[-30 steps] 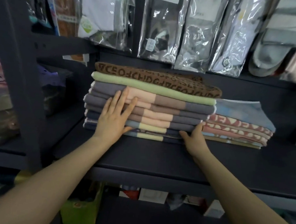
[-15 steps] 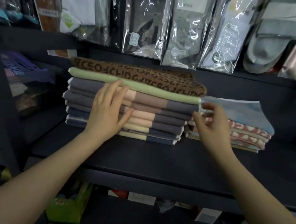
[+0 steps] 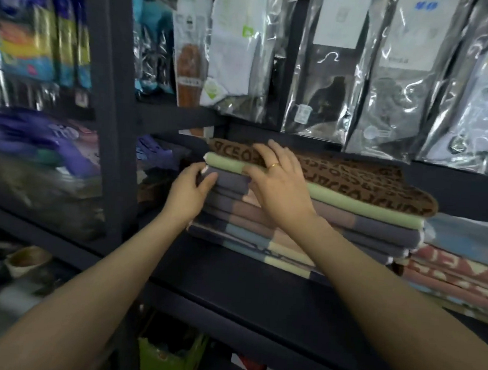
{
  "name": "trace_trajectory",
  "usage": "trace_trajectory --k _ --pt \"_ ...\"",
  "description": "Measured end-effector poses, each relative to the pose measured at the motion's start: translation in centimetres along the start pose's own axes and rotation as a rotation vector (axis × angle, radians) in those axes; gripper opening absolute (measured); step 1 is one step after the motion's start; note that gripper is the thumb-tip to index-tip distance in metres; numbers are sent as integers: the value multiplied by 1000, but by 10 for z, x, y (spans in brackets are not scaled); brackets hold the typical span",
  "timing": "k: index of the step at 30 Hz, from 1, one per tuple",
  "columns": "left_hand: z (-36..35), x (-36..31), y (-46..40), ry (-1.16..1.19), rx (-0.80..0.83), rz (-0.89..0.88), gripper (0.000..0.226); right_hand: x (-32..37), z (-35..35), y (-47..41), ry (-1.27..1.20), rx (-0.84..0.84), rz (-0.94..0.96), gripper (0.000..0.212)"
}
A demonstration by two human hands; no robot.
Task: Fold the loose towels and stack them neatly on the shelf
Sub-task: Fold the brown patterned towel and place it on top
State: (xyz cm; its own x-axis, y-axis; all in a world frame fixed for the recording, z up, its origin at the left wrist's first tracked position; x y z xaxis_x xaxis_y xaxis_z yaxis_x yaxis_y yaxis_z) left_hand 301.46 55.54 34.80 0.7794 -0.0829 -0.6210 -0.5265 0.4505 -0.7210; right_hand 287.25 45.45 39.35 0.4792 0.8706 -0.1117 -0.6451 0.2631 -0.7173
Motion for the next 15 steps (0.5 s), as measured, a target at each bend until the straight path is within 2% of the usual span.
trace_trajectory --k 2,7,10,15 --pt "2 2 -7 96 -62 64 32 2 -9 -6 7 8 -40 25" --pt "-3 12 -15 -145 25 44 24 10 -21 -7 10 -113 -107 33" --pt "-4 14 -19 -67 -48 24 19 9 -23 -9 94 -141 -89 32" --pt "-8 13 -33 49 -249 104 17 13 -18 -23 154 -243 -117 21"
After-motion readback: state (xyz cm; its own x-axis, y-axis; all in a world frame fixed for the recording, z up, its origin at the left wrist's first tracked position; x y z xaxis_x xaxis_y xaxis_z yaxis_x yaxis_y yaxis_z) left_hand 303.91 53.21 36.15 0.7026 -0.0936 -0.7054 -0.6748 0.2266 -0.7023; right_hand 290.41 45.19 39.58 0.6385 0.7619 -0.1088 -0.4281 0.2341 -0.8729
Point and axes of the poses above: each hand's wrist, its own y-axis away from the middle knuckle, its own z-axis out of the back of the hand, x = y × z, the point moved 1 cm from there along -y, towards the middle knuckle, and after that the axes turned 13 degrees about -z, right-handed, at the moved point
